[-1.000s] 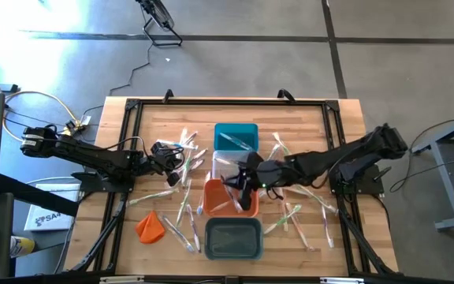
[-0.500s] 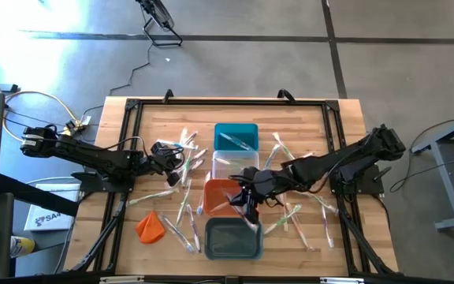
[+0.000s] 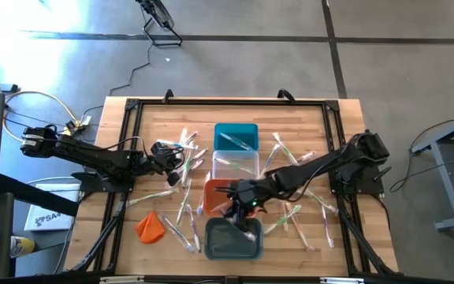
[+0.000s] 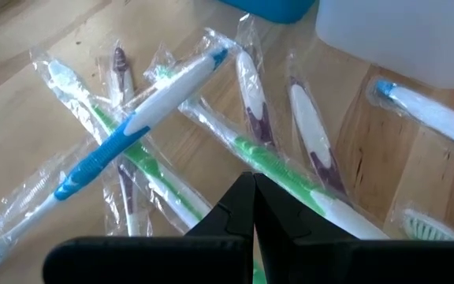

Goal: Pick & Place Toothbrushes
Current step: Put the violet toothbrush into the green bin, then put the green toothbrush into the transparent bin

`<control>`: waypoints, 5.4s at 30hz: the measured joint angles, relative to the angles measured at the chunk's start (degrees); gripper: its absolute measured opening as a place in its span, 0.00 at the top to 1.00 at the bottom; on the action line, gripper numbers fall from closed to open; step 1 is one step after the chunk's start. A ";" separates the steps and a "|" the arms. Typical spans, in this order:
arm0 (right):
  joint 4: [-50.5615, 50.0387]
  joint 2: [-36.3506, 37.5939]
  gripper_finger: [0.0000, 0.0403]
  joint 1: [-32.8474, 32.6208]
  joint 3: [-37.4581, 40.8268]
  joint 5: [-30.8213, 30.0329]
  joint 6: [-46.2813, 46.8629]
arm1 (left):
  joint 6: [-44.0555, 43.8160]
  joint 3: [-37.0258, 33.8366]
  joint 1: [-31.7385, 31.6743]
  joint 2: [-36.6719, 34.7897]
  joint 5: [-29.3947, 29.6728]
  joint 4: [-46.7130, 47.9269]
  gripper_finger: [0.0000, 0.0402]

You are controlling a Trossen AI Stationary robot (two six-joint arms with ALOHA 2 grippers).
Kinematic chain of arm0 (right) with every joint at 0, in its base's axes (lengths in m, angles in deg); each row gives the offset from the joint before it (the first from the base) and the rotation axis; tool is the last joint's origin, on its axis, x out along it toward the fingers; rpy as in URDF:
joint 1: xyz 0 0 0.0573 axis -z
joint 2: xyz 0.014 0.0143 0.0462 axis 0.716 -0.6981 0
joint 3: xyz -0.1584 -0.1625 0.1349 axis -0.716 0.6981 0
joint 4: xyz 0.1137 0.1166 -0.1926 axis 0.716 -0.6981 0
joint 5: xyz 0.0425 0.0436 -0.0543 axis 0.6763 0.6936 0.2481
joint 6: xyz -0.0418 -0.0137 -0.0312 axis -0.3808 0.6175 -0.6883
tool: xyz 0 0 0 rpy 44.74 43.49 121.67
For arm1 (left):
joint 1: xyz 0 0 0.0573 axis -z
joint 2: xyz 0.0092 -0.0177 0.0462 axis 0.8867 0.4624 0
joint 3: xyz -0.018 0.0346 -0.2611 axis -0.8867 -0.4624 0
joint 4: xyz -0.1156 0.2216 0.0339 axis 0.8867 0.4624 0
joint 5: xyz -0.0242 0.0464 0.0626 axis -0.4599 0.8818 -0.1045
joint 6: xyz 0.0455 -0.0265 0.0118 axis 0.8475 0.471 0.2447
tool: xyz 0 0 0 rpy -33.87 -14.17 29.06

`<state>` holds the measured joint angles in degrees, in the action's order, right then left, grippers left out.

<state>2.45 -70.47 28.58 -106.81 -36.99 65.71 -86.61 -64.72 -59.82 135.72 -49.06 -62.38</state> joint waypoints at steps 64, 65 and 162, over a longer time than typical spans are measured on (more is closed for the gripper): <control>1.99 -4.08 0.87 4.85 -0.01 16.71 -9.03 | 0.00 -0.09 0.00 0.00 -0.28 0.03 1.00; 1.91 -3.54 0.89 5.28 -0.01 16.63 -9.43 | -0.02 -0.09 0.00 -0.02 -0.28 0.04 1.00; -17.83 46.91 0.99 34.87 28.10 -8.60 -26.59 | -28.89 -0.02 -0.02 -0.03 0.00 -10.75 1.00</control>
<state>-15.39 -23.56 63.45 -78.71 -45.60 39.12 -115.49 -64.75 -59.85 135.69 -49.06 -73.14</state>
